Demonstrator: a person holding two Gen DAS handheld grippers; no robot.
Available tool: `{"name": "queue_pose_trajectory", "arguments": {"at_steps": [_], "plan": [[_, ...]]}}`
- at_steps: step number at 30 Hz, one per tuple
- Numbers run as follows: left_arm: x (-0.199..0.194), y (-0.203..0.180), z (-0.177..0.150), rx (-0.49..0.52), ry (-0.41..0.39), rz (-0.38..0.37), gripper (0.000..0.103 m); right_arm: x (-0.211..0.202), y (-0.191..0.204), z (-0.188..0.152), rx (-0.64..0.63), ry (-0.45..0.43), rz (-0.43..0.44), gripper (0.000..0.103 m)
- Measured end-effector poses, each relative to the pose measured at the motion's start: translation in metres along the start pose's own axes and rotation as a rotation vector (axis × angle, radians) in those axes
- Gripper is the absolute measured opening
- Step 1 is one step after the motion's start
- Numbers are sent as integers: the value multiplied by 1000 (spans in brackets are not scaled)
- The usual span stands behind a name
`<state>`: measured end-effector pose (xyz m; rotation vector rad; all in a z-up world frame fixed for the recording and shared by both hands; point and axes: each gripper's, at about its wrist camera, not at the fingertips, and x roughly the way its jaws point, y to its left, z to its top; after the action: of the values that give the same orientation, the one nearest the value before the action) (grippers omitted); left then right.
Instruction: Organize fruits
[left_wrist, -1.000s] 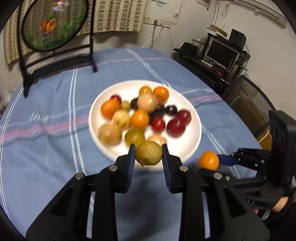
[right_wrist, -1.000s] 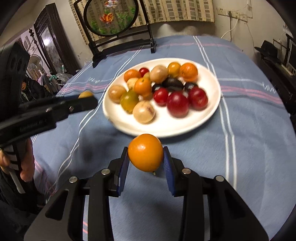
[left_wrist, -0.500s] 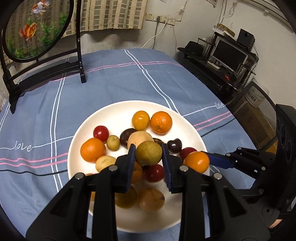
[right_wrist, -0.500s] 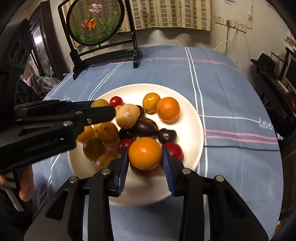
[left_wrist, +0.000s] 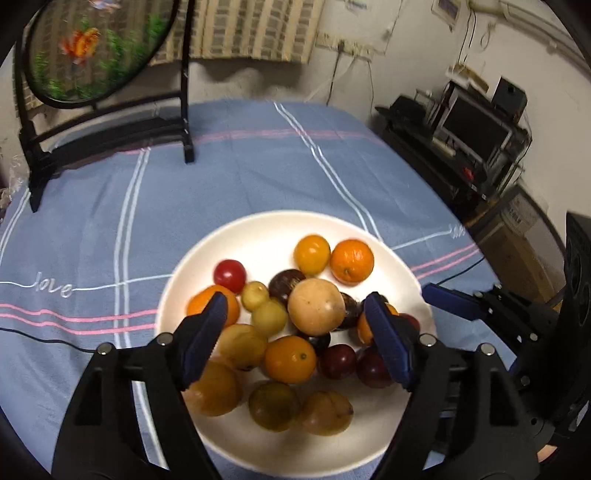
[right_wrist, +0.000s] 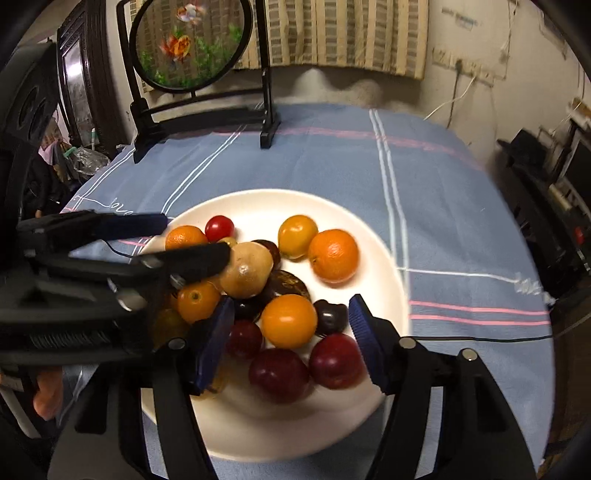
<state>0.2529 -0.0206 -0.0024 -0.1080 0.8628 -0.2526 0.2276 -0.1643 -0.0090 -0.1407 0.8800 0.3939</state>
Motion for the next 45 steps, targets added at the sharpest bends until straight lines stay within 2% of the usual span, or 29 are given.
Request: {"name": "queue_pose_trajectory", "arguments": {"at_steps": [1, 3, 4, 5, 8, 11, 16, 22, 30, 45], "plan": [[-7, 2, -1, -5, -8, 5, 83, -8, 1, -3, -4, -6, -14, 65], [-23, 3, -6, -14, -36, 17, 91, -22, 4, -10, -12, -18, -31, 78], [-33, 3, -12, -12, -55, 31, 96, -30, 8, -16, -19, -29, -41, 94], [-41, 1, -19, -4, -64, 53, 99, -36, 11, -21, -24, -38, -47, 102], [-61, -7, -42, 32, -82, 107, 101, -50, 19, -38, -11, -38, -51, 102], [-75, -12, -73, 24, -75, 168, 101, -55, 23, -57, 40, -11, -57, 102], [-91, -12, -106, -12, -49, 190, 101, -60, 32, -77, 53, 15, -82, 102], [-112, -13, -125, -21, -64, 199, 101, -77, 41, -90, 56, 6, -102, 102], [-124, -18, -130, -9, -84, 206, 101, -84, 46, -94, 48, 3, -114, 102], [-122, -13, -126, -33, -86, 206, 101, -82, 45, -91, 49, 5, -118, 102]]}}
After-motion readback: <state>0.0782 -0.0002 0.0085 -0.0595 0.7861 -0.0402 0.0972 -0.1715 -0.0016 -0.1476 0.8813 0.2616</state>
